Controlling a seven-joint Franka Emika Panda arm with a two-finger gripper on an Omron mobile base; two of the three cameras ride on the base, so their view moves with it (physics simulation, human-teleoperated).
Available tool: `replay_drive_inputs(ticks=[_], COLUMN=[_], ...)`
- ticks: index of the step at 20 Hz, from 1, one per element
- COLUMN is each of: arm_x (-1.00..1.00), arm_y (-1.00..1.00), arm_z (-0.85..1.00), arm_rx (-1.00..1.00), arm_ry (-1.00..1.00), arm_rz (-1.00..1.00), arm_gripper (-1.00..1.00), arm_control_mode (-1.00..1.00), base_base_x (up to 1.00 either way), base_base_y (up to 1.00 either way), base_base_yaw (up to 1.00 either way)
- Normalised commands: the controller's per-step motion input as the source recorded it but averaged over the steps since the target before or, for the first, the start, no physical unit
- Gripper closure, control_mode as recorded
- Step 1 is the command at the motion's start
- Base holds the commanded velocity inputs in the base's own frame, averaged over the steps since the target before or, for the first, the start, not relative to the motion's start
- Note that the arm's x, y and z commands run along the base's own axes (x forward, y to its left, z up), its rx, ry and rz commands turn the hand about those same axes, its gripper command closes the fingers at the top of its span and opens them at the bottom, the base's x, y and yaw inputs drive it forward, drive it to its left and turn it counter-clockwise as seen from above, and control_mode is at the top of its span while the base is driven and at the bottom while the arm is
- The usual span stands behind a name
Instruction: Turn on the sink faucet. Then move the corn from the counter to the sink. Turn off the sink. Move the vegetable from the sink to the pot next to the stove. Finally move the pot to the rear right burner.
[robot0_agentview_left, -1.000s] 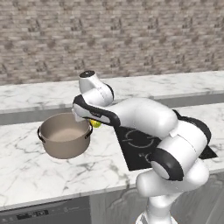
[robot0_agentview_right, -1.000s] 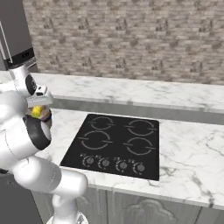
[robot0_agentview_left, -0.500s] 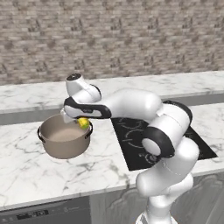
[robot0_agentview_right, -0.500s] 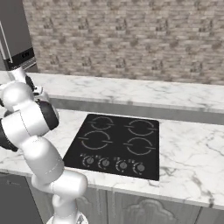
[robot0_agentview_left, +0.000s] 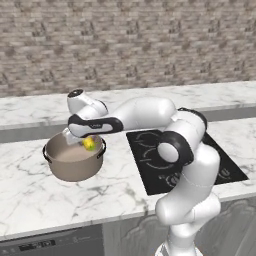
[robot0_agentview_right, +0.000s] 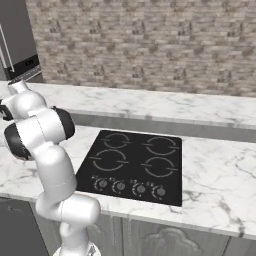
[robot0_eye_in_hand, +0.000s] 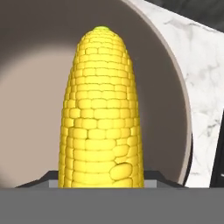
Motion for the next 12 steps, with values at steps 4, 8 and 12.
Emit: replay_drive_inputs(ticks=[4, 8, 12], arm_x=[0.1, 0.13, 0.17], arm_y=[0.13, 0.19, 0.18], arm_z=[-0.27, -0.29, -0.21], arm_rx=[-0.02, -0.02, 0.0], arm_ry=[0.08, 0.07, 0.07], arm_rz=[0.0, 0.0, 0.0], arm_gripper=[1.0, 1.0, 1.0], arm_control_mode=[-1.0, -1.0, -1.0], base_base_x=[0.0, 0.0, 0.0], base_base_y=[0.0, 0.0, 0.0], base_base_yaw=[0.0, 0.0, 0.0])
